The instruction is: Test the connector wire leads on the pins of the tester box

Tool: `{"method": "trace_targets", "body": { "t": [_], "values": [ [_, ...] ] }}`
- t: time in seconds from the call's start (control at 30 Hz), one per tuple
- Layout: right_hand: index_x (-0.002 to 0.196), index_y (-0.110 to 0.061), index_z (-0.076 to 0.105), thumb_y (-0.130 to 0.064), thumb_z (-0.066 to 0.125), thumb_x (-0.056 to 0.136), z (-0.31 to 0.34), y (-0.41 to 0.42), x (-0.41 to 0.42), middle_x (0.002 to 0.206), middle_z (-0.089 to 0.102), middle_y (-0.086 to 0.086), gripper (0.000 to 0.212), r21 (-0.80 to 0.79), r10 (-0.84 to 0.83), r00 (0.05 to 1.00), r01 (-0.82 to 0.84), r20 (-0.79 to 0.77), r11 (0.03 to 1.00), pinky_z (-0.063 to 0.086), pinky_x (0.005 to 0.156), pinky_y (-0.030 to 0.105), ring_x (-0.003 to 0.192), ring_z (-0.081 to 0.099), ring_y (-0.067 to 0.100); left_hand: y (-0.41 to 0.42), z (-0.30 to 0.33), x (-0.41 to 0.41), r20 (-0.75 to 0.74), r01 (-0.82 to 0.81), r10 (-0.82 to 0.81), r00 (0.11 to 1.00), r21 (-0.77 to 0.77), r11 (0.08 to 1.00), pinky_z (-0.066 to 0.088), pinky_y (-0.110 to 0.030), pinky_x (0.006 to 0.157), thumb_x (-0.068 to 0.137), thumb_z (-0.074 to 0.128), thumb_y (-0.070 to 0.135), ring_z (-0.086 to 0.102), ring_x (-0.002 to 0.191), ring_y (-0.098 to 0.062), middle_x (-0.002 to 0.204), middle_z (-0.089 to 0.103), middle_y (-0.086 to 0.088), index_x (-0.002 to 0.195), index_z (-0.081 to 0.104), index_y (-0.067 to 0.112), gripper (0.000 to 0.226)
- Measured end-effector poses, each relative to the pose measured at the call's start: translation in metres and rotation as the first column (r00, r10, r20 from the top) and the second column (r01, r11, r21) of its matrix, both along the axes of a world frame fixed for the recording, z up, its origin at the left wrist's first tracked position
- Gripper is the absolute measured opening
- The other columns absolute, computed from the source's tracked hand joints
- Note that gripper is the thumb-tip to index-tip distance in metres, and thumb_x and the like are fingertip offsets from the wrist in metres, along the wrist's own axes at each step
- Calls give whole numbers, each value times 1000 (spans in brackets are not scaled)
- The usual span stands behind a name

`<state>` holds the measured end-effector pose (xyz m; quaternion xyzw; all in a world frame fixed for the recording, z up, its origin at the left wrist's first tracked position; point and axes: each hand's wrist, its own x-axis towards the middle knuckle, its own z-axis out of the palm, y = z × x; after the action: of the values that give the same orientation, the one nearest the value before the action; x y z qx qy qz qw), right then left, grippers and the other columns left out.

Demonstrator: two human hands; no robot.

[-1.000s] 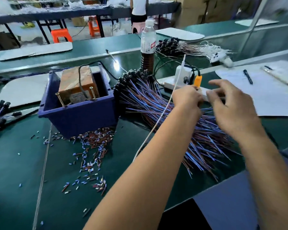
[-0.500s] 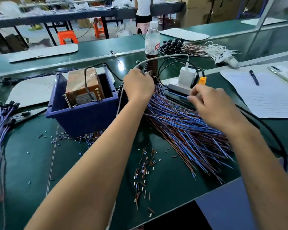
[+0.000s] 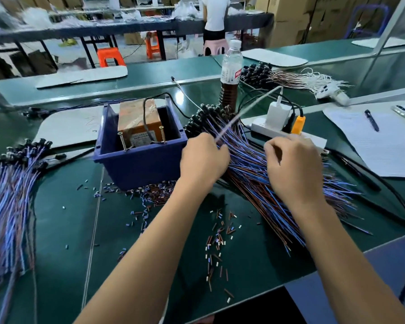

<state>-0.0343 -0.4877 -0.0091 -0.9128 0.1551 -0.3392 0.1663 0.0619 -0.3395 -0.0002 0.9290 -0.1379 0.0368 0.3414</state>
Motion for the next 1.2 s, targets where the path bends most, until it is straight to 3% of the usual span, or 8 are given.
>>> {"method": "trace_targets", "body": {
  "t": [0.13,0.2,0.37,0.47,0.63,0.83,0.97,1.2],
  "values": [
    [92,-5,73,-21,57,104,4,66,2,84,67,11,26,-50,233,970,-230,70,972,44,71,41,84,59,33,44,3,-21,-118,40,-34,992,50,998,47,-32,56,92,64,33,64,67,-30,65,68,-11,70,65,2,38],
    [91,-7,70,-21,54,105,3,104,5,87,67,9,25,-29,370,928,-369,42,929,46,68,44,83,60,33,73,9,-26,-181,34,-18,983,87,996,52,-35,62,87,60,19,67,73,-30,70,70,-11,72,69,6,23],
    [89,-12,64,-26,50,107,7,188,25,91,67,6,27,-6,567,824,-567,-17,824,43,64,42,80,62,34,162,8,-29,-126,-182,216,968,238,954,46,-35,65,85,54,11,61,78,-35,72,63,-8,71,64,13,17],
    [94,-18,53,-15,58,98,1,243,41,100,67,9,8,-81,635,728,-671,-259,737,38,64,37,87,67,38,217,-2,-28,18,-389,416,909,392,834,41,-34,68,89,55,13,59,82,-39,88,65,-14,84,63,14,10],
    [120,-11,50,-2,54,91,-11,316,74,107,65,20,30,-11,712,474,-836,-519,548,41,69,41,98,66,47,281,-24,-26,235,-610,590,773,532,587,49,-42,73,98,50,8,67,105,-39,108,69,-17,106,67,10,19],
    [128,-9,48,-13,53,97,-19,350,103,124,64,18,32,-50,600,475,-809,-644,586,39,76,40,116,61,43,308,-28,4,351,-743,658,667,381,550,50,-45,83,100,55,11,53,118,-38,121,57,-17,117,61,9,18],
    [129,-9,54,-14,48,99,-17,352,112,124,65,18,31,14,615,451,-799,-647,601,45,81,39,116,63,40,315,-26,36,268,-678,642,719,476,560,46,-41,96,97,68,35,44,128,-37,132,49,-19,122,63,14,33],
    [117,-12,61,-16,49,99,-19,350,116,116,67,17,21,55,613,467,-766,-638,640,43,75,36,108,64,40,318,-33,60,298,-670,627,719,538,512,49,-40,92,100,49,4,41,129,-37,135,48,-20,123,65,7,29]
  ]
}}
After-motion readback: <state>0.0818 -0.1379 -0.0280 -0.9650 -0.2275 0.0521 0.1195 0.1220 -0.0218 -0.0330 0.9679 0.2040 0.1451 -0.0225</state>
